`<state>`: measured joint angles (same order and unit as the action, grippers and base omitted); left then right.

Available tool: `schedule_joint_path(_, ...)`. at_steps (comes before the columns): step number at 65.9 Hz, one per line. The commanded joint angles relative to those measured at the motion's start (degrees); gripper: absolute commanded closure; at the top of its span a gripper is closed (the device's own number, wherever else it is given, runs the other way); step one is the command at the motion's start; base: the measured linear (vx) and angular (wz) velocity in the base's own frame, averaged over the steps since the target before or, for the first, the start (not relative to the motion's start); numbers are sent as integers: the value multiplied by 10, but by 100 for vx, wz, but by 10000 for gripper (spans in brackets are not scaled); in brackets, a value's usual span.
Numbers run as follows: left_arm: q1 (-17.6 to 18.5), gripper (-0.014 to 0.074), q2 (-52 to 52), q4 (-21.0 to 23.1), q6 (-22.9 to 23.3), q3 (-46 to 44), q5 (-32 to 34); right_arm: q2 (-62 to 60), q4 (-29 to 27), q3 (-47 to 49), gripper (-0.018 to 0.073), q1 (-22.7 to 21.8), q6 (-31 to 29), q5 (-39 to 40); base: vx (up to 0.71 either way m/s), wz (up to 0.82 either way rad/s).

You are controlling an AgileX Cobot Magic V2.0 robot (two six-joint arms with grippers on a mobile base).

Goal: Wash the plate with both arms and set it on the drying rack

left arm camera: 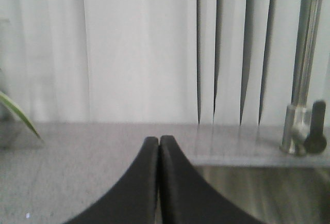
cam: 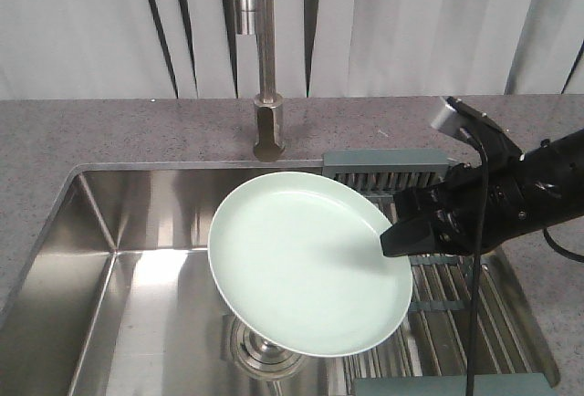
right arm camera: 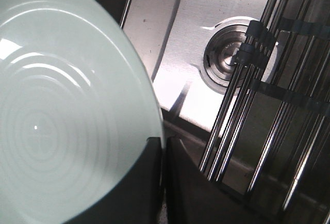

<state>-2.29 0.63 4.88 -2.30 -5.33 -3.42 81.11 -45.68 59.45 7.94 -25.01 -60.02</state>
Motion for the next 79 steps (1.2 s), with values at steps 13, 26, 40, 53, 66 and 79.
schedule_joint_path(13, 4, 603, -114, 6, 8, -170, -25, -19, -30, 15, 568, -1, -6, 2, 0, 0)
schedule_joint_path(26, 4, 603, -232, 6, 8, -258, -99, -19, -30, 15, 568, -1, -6, 2, 0, 0)
schedule_joint_path(40, 4, 603, -347, 6, 8, -276, -119, -19, -30, 15, 568, -1, -6, 2, 0, 0)
schedule_joint_path(53, 4, 603, -419, 6, 8, -276, -119, -19, -30, 15, 568, -1, -6, 2, 0, 0)
schedule_joint_path(66, 4, 582, -471, 6, 8, -286, -119, -19, -30, 15, 568, -1, -6, 2, 0, 0)
schedule_joint_path(79, 4, 407, -553, 6, -2, -360, -196, -19, -30, 15, 568, -1, -6, 1, 0, 0)
